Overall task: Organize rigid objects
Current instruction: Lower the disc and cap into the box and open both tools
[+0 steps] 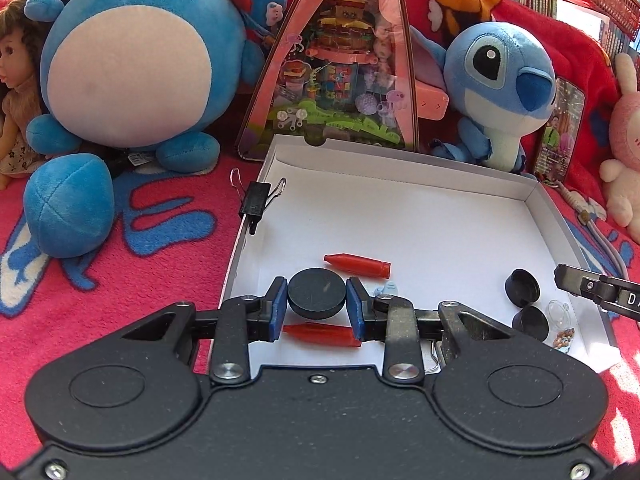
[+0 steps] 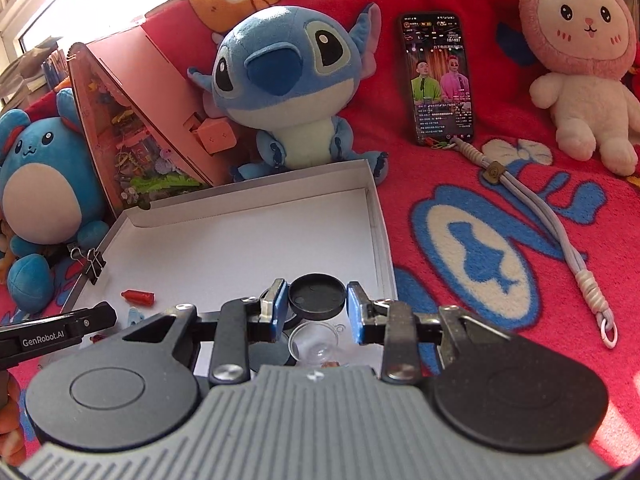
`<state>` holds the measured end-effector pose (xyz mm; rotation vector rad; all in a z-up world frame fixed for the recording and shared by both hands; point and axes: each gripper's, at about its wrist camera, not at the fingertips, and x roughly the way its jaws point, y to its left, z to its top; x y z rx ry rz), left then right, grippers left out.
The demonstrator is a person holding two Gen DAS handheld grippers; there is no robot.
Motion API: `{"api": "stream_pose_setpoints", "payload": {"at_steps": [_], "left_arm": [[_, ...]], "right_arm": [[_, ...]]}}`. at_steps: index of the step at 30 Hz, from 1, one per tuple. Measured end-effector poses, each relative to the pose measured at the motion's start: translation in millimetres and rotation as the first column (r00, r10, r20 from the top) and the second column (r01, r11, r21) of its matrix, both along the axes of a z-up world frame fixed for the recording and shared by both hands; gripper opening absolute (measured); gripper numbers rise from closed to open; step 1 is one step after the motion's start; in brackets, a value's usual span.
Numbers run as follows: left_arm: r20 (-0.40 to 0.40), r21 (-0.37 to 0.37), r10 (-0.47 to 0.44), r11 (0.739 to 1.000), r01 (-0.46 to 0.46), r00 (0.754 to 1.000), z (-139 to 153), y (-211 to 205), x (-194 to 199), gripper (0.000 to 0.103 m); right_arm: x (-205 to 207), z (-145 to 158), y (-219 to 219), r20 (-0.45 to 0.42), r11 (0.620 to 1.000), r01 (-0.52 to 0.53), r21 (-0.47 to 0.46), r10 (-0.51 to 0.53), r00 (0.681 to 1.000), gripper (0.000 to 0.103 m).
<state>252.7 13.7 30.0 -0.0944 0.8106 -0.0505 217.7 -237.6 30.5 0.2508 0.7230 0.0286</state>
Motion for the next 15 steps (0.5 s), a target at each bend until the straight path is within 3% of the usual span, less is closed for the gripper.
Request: {"api": "stream_pose_setpoints", "payload": {"at_steps": [4,15], "left_arm": [[-0.004,0.003,0.003,1.000,-0.003,1.000,-2.0,0.7,0.5,0.030],[-0.001,0.023,-0.007,1.000,0.007,1.000,-5.3,-4.4,2.9,0.030]], "right_arm": [[6.3,-5.1,4.4,0.000,0.999,0.005,-0.042,-0.005,1.000,0.037],[11.5,-9.8,7.9,-0.013,0.999,0.006,-0.033,-0.006,1.000,0.037]]}}
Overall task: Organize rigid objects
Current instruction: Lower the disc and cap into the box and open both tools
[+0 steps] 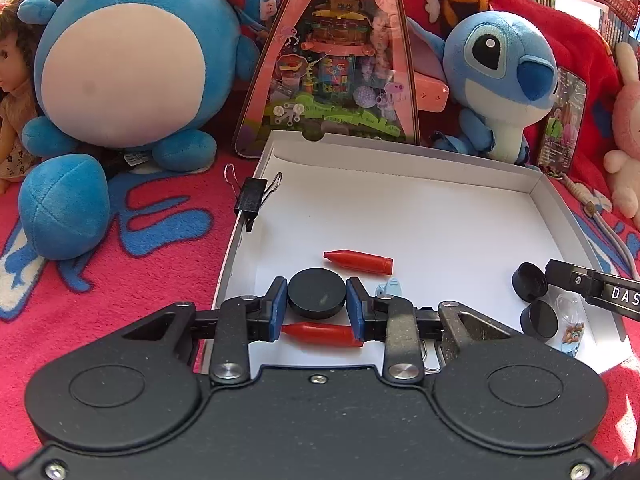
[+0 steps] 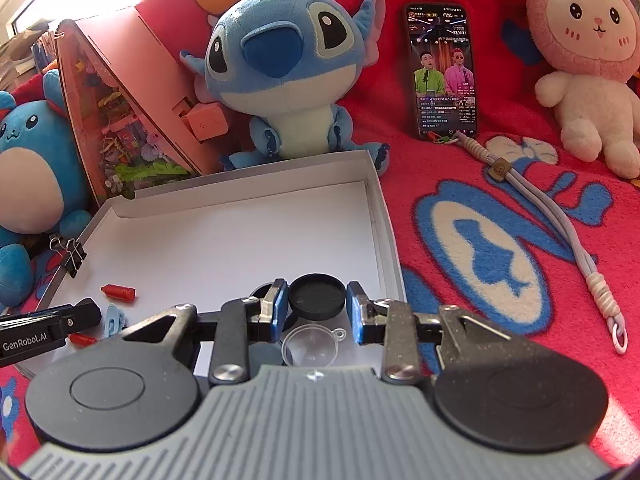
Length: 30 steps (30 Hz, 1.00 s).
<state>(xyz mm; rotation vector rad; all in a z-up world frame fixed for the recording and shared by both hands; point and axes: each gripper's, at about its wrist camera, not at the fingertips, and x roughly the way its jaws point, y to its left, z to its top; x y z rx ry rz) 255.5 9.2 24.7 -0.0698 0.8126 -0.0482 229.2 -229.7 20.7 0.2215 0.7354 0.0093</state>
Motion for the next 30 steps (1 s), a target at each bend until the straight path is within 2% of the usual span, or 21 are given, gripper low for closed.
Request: {"api": "stream_pose_setpoints", "payload": {"at_steps": [30], "left_arm": [[0.016,0.020,-0.009,1.000,0.009,1.000,-0.4,-2.7,-2.4,0.030]], "right_arm": [[0.7,-3.2,-1.3,-0.003,1.000,0.003,0.018,-0.003,1.000,0.039]]}}
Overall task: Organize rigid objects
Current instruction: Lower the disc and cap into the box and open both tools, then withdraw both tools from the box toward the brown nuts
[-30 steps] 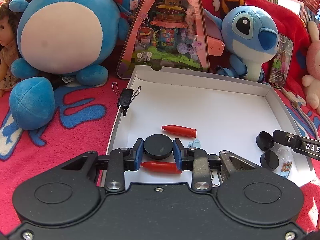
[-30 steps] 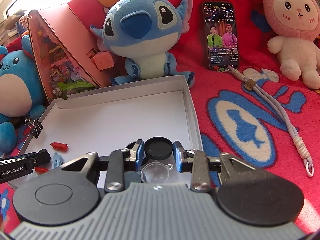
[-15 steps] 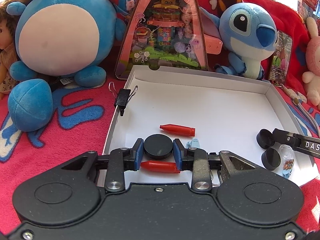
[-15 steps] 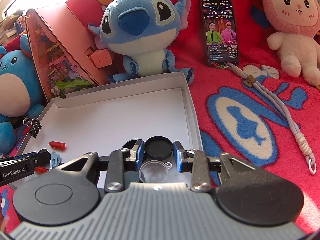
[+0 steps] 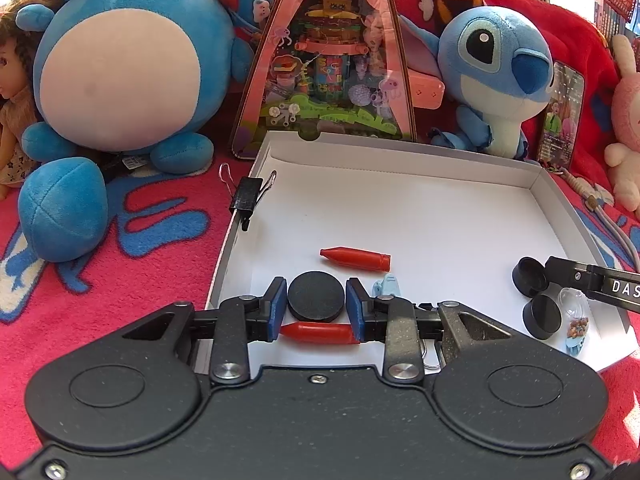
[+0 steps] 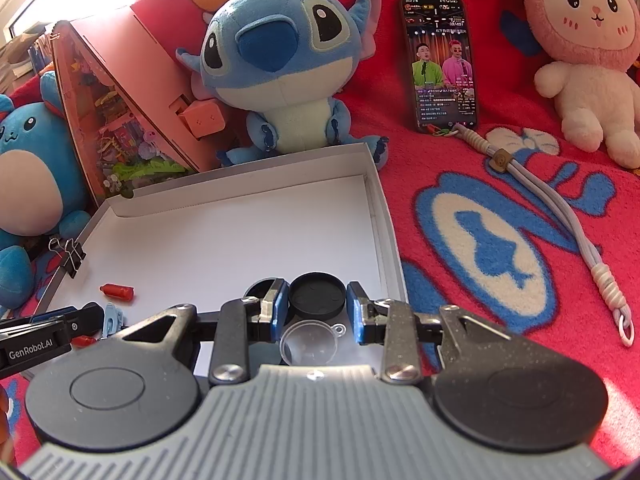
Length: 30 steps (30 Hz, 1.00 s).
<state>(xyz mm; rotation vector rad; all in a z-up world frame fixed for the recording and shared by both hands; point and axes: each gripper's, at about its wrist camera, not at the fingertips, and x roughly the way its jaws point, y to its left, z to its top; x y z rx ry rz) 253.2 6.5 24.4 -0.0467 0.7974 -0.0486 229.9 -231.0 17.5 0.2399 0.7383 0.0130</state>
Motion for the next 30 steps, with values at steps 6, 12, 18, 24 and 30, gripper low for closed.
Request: {"api": "stream_pose_setpoints", "payload": {"at_steps": [6,12,18,24,30], "left_arm": [[0.005,-0.012,0.007,1.000,-0.007,1.000,1.5,2.5,-5.5,0.043],[0.029,-0.002,-0.010,1.000,0.010,1.000,8.5,3.2,-16.2,0.050],[0.053,-0.010,-0.036,0.999,0.037,0.998,17.5,3.2,-31.3,0.064],[0.120,0.008,-0.060,0.998,0.060,0.991,30.3,-1.0,-58.7,0.077],[0.154,-0.005,-0.118,0.993,0.120,0.981,40.0,-8.1,-86.5,0.082]], "right_arm": [[-4.0,0.1,-3.4,0.009,1.000,0.008,0.015,-0.008,1.000,0.048],[-12.0,3.9,-5.3,0.033,1.000,0.000,0.021,-0.001,0.999,0.061],[-24.7,10.4,-3.0,0.066,1.000,-0.024,0.008,0.024,0.998,0.075],[-42.0,18.0,-3.7,0.102,0.999,-0.051,0.006,0.050,0.993,0.086],[-62.5,23.7,-6.2,0.139,0.997,-0.075,-0.004,0.074,0.987,0.093]]}}
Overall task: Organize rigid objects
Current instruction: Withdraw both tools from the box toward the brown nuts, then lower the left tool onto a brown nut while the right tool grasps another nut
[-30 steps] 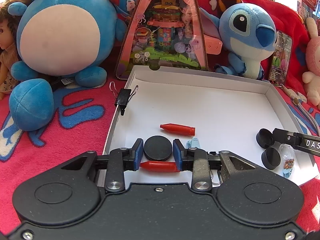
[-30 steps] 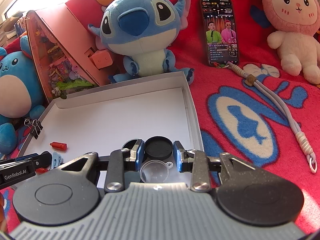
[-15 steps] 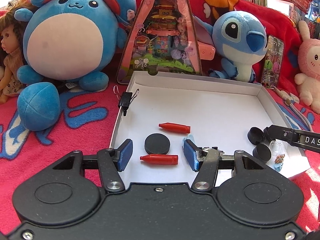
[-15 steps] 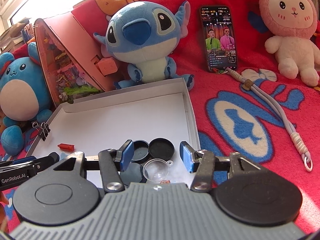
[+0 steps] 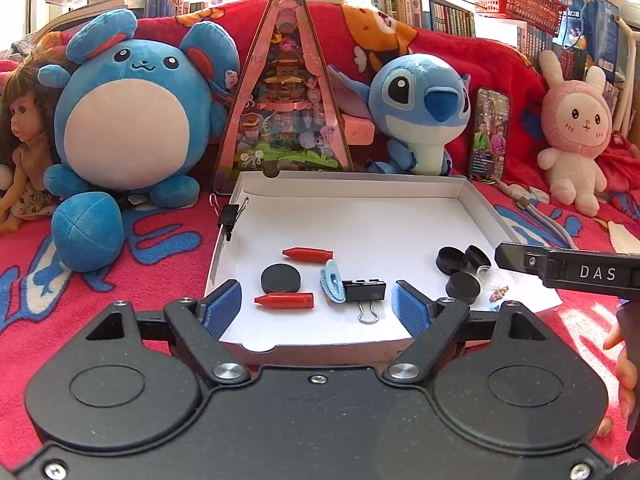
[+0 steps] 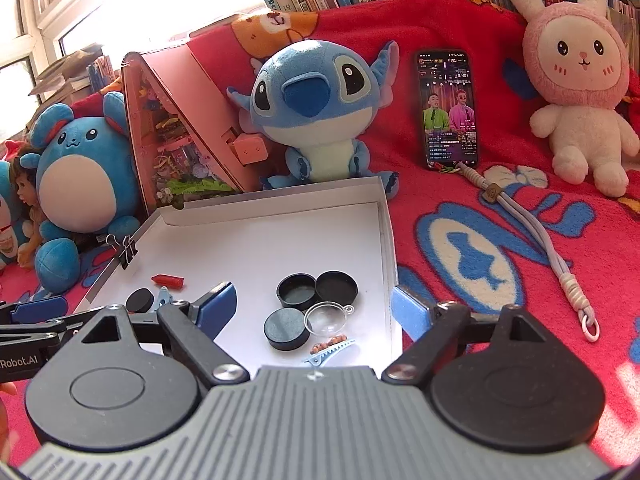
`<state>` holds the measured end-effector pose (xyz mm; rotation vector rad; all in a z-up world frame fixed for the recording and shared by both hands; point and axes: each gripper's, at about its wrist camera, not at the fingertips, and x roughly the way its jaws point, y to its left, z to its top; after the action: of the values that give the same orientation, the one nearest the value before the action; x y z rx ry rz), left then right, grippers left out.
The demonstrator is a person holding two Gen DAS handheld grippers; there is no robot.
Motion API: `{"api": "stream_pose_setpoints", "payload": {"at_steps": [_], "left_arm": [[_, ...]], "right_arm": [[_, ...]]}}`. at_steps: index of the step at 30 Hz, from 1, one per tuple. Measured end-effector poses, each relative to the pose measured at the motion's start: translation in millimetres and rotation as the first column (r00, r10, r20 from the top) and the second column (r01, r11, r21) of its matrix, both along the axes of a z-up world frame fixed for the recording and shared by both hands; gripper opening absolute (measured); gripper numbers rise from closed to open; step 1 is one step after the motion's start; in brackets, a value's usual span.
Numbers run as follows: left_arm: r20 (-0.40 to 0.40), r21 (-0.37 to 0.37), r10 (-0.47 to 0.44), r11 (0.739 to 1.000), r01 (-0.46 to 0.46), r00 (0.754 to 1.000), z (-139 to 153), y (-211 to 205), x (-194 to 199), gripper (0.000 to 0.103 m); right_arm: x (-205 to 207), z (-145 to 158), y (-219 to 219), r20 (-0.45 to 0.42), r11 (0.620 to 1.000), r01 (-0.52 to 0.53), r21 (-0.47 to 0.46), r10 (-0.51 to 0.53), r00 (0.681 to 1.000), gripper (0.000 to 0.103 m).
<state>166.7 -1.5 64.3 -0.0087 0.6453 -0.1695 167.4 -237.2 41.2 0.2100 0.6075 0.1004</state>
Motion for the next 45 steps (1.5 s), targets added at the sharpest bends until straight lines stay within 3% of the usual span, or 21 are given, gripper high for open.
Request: {"api": "stream_pose_setpoints", "payload": {"at_steps": [10,34,45], "left_arm": [[0.011,-0.016,-0.069,0.997,0.069,0.998,-1.5,-10.4,-38.4,0.085],[-0.024,-0.036,-0.215,0.976,0.214,0.976,-31.7,-37.7,-112.2,0.085],[0.016,-0.006,-0.234,0.972,0.234,0.972,-45.7,-53.8,-138.6,0.083]], "right_arm": [[-33.4,3.1,-5.0,0.063,0.999,-0.016,-0.038,0.018,0.998,0.103],[-116.8,-18.7,-10.9,0.131,0.978,0.000,-0.209,0.027,0.991,0.103],[-158.2,-40.1,-19.0,0.140,0.967,0.027,-0.255,0.009,0.990,0.103]]}}
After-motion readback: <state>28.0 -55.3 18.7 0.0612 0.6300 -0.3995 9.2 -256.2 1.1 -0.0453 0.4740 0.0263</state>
